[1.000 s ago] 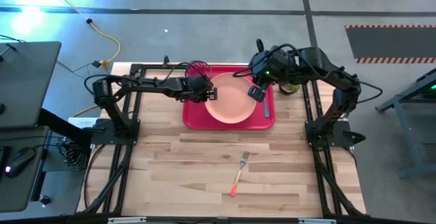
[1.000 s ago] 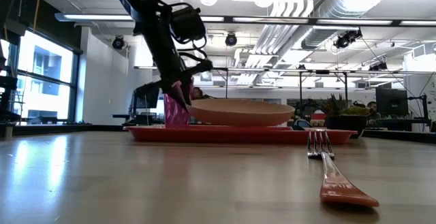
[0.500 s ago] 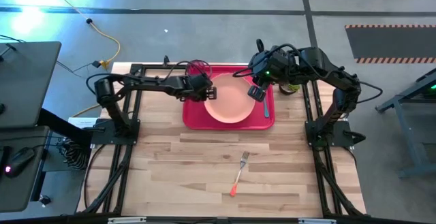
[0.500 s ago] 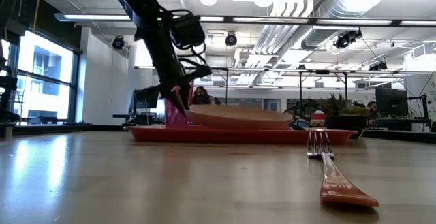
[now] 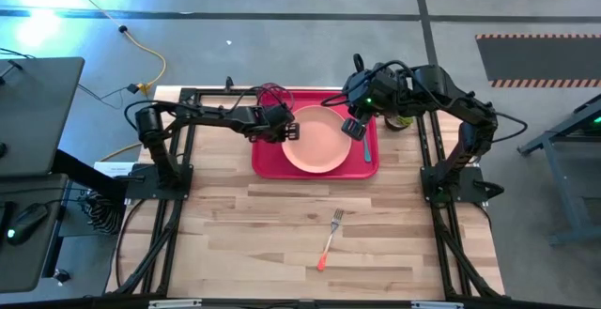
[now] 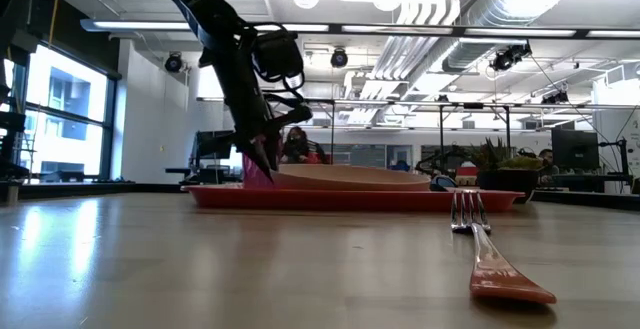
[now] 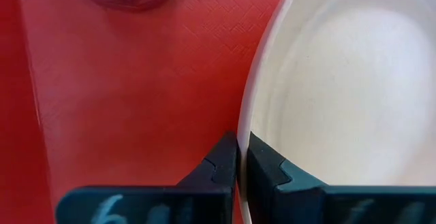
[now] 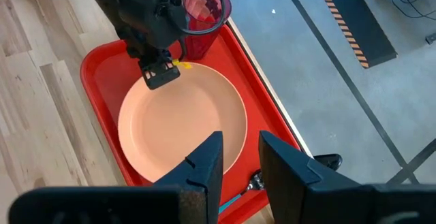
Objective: Pick and place plate/cup/fork/spoon on tray
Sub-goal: Put the orange plate on the red tray
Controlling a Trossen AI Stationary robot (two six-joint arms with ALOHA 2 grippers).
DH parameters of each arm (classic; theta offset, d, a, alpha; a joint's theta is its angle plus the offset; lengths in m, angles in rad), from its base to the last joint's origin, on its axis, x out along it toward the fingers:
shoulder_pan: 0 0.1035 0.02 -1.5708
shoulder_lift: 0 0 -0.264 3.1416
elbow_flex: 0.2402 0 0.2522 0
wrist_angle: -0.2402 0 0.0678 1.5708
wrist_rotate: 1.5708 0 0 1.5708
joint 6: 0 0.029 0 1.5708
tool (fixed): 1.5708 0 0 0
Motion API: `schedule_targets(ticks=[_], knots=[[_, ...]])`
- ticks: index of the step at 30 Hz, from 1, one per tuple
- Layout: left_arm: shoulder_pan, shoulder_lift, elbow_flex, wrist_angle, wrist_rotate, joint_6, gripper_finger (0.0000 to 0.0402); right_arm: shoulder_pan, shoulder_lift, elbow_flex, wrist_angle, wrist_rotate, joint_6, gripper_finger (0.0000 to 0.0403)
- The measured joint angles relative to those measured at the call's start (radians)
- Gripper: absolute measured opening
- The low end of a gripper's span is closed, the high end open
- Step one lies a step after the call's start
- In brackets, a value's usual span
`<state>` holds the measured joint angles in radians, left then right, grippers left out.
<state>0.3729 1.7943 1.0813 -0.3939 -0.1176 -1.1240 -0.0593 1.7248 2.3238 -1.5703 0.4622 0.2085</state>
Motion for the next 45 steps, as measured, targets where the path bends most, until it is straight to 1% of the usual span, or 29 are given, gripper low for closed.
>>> schedule_targets(ticks=[18, 26, 30, 45], knots=[[0.0, 0.0, 0.0, 0.003, 0.021, 0.029, 0.0007, 0.0, 0.0, 0.0, 0.0, -0.001, 0.0, 0.0087], [0.0, 0.0, 0.0, 0.003, 0.03, 0.026, 0.0007, 0.0, 0.0, 0.0, 0.0, -0.025, 0.0, 0.0087], [0.0, 0.0, 0.0, 0.002, 0.031, 0.003, 0.0008, 0.0, 0.0, 0.0, -0.001, -0.027, 0.0, 0.0087], [0.006, 0.0, 0.0, -0.009, 0.058, 0.002, 0.0008, 0.0, 0.0, 0.0, -0.001, -0.027, 0.0, 0.0087]])
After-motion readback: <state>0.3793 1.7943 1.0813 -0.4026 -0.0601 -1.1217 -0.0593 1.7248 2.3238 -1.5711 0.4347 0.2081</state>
